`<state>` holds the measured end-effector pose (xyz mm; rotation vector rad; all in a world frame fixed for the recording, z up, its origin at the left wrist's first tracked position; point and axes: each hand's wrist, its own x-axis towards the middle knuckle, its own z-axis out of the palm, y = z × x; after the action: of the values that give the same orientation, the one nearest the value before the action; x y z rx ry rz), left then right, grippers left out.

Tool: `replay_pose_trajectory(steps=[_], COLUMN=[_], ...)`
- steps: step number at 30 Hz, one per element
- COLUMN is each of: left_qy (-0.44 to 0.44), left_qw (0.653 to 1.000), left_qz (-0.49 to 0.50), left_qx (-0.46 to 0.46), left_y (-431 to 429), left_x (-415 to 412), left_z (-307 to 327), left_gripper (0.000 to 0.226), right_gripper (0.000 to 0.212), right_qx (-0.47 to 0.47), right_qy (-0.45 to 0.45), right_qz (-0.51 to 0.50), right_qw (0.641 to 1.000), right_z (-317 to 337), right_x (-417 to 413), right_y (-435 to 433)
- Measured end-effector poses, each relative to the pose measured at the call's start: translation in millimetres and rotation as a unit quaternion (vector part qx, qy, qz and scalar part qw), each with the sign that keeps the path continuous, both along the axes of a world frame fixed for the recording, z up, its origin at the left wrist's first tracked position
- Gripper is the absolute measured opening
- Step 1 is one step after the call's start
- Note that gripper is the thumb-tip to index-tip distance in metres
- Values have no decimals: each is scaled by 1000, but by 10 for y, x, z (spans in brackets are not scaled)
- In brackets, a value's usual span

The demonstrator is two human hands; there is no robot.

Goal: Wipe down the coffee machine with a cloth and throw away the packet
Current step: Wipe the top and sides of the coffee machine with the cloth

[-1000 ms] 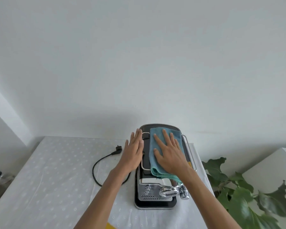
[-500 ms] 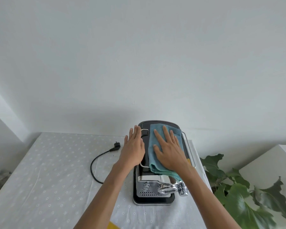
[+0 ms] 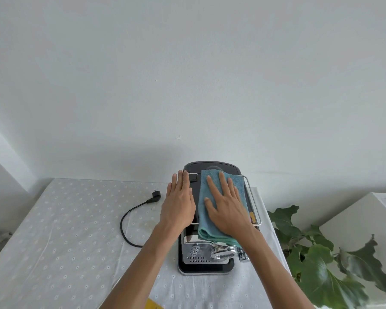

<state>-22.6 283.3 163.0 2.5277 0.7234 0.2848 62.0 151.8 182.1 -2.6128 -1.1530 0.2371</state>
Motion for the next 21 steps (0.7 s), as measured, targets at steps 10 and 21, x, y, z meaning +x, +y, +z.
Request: replay_pose_trajectory(steps=[10, 21], left_qy=[-20, -27], left_qw=[999, 997], left_qz=[-7, 4], left_qx=[-50, -67], left_y=[4, -17], left_x=[-18, -40], left_z=[-1, 10], left_gripper=[55, 54], right_gripper=[68, 65], right_qx=[-1, -23], right_qy=[14, 0], right_qz=[-19, 37], right_qw=[1000, 999], right_z=[28, 8], right_x=[32, -37], right_y=[41, -117])
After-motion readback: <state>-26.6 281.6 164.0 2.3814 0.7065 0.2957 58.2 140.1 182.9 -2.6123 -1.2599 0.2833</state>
